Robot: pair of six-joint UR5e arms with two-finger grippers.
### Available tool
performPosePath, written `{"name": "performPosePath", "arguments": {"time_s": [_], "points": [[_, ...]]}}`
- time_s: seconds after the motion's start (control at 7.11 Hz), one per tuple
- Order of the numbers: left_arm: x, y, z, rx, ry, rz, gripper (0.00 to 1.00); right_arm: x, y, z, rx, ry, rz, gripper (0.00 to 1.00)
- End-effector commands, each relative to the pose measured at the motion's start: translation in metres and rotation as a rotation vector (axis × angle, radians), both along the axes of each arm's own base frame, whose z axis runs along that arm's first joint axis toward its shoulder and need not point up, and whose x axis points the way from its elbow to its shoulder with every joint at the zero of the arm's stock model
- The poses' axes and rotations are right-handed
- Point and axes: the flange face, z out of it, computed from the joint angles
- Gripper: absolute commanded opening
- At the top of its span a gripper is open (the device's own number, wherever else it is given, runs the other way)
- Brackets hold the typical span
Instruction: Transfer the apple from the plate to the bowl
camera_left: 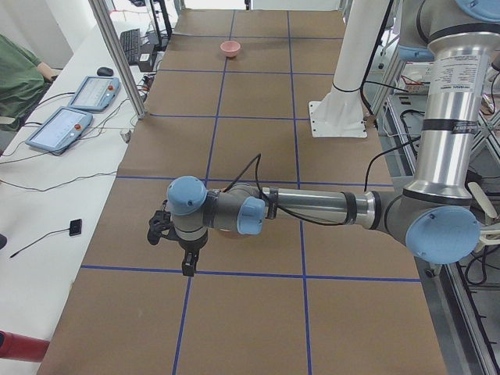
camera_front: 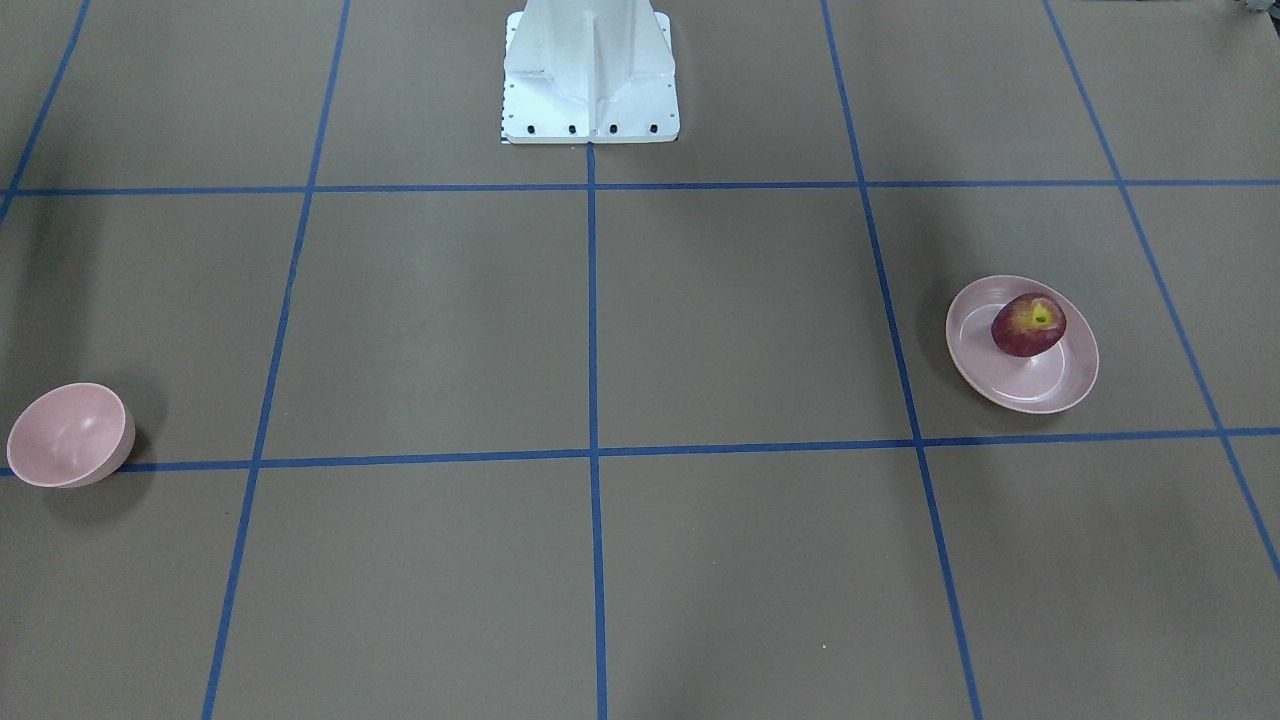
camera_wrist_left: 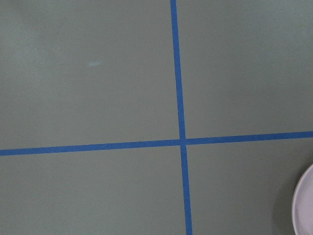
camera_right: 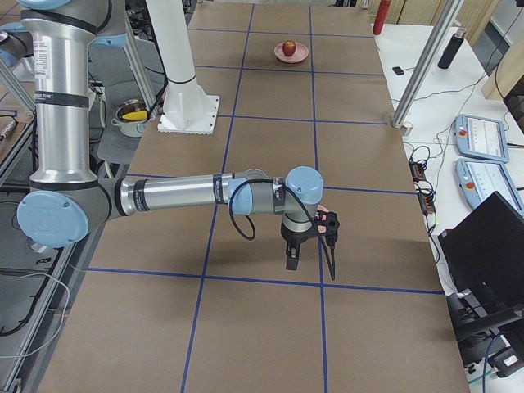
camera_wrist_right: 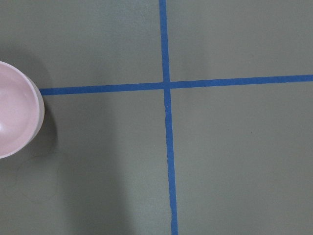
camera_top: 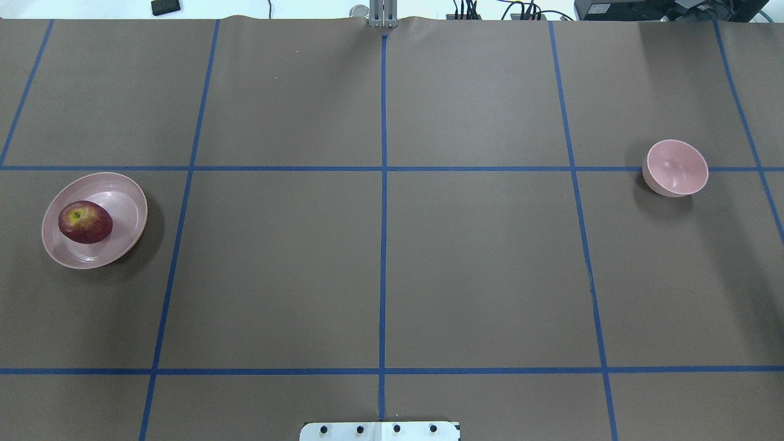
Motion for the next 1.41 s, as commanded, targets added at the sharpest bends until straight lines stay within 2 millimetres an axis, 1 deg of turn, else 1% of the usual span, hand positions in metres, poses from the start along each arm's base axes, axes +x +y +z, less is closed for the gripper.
{"name": "performPosePath", "arguments": {"time_s": [0.0, 0.14, 0.28, 0.42, 0.56, 0.84, 0.98, 1.27], "points": [[0.000, -0.001, -0.004, 0.007, 0.006, 0.000, 0.98, -0.006, -0.030, -0.041, 0.142, -0.026, -0.005, 1.00], [0.001, -0.003, -0.014, 0.030, 0.008, 0.002, 0.98, -0.028, -0.032, -0.040, 0.139, -0.050, -0.047, 1.00], [0.003, -0.007, -0.020, 0.040, 0.009, 0.004, 0.98, -0.036, -0.038, -0.034, 0.213, -0.075, -0.064, 1.00], [0.006, -0.012, -0.030, 0.067, 0.010, 0.013, 0.98, -0.050, -0.038, -0.021, 0.272, -0.110, -0.093, 1.00], [0.007, -0.012, -0.029, 0.086, 0.008, 0.014, 0.98, -0.060, -0.043, -0.008, 0.282, -0.127, -0.110, 1.00], [0.007, -0.011, -0.026, 0.099, 0.008, 0.015, 0.98, -0.095, -0.056, -0.008, 0.303, -0.143, -0.161, 1.00], [0.008, -0.011, -0.026, 0.099, 0.008, 0.016, 0.98, -0.119, -0.065, -0.010, 0.275, -0.154, -0.174, 1.00], [0.008, -0.011, -0.026, 0.102, 0.008, 0.017, 0.98, -0.142, -0.070, 0.000, 0.190, -0.162, -0.157, 1.00]]}}
